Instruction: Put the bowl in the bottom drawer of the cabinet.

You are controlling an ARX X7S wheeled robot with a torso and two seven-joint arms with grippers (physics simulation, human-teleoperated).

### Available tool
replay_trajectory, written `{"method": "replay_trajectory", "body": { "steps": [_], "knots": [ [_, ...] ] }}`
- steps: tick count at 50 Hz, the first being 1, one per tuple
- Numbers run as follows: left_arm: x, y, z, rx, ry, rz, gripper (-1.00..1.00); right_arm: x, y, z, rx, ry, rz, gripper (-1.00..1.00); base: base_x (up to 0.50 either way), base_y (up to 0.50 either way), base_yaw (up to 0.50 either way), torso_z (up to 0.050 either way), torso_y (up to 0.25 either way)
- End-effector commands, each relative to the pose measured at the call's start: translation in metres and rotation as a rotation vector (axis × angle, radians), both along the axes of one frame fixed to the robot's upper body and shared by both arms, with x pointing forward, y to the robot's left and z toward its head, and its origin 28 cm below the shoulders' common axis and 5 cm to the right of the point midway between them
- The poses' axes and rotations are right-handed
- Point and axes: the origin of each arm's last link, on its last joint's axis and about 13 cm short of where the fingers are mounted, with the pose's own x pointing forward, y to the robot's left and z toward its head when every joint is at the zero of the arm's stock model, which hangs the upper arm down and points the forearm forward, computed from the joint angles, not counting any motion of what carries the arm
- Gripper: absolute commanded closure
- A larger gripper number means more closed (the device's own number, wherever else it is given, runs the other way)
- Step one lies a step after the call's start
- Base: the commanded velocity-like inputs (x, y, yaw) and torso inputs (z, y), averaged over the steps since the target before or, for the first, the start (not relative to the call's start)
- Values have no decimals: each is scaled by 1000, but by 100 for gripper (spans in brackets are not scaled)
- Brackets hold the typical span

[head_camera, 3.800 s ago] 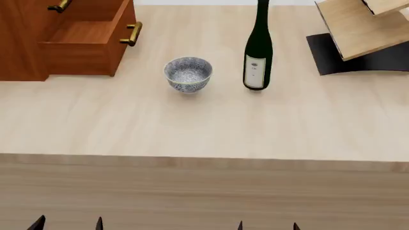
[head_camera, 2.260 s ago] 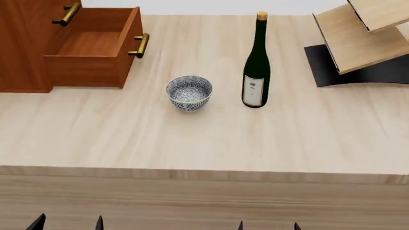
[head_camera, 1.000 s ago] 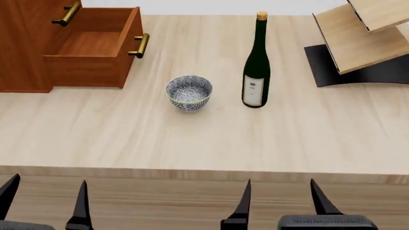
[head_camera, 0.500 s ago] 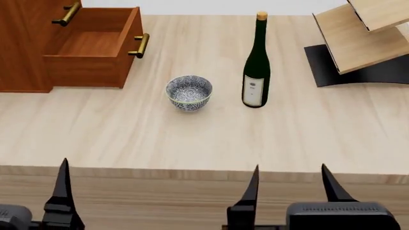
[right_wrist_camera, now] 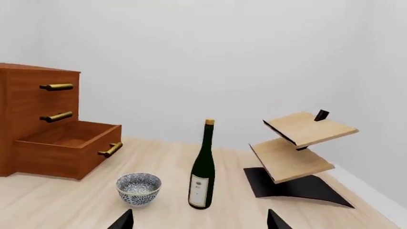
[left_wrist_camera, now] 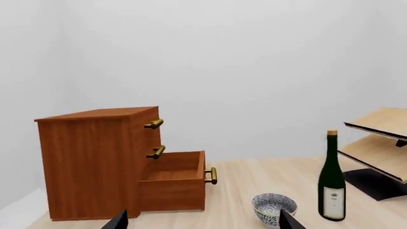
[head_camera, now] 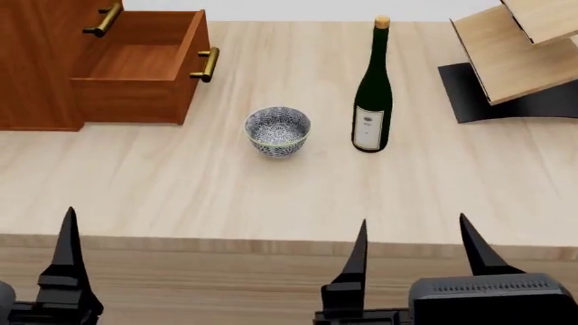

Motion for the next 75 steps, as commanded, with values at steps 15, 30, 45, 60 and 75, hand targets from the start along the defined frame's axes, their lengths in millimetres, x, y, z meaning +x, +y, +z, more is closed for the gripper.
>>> {"method": "replay_trajectory", "body": {
  "steps": [15,30,45,60,75],
  "knots": [
    [-1,2,6,-20,-20,18,-100,1,-2,0,-6,-10,13,-100,0,189,0,0,0],
    [-2,1,3,-5,-21,10,-100,0,-1,-1,8,-10,13,-100,5,232,0,0,0],
    [-2,0,2,5,-19,14,-100,0,-2,1,2,-10,15,-100,51,323,0,0,0],
    [-1,-1,3,-2,-16,3,-100,1,-1,0,4,-4,25,-100,59,318,0,0,0],
    [-1,-1,3,2,-13,4,-100,1,-1,3,3,-4,23,-100,73,295,0,0,0]
  ]
}}
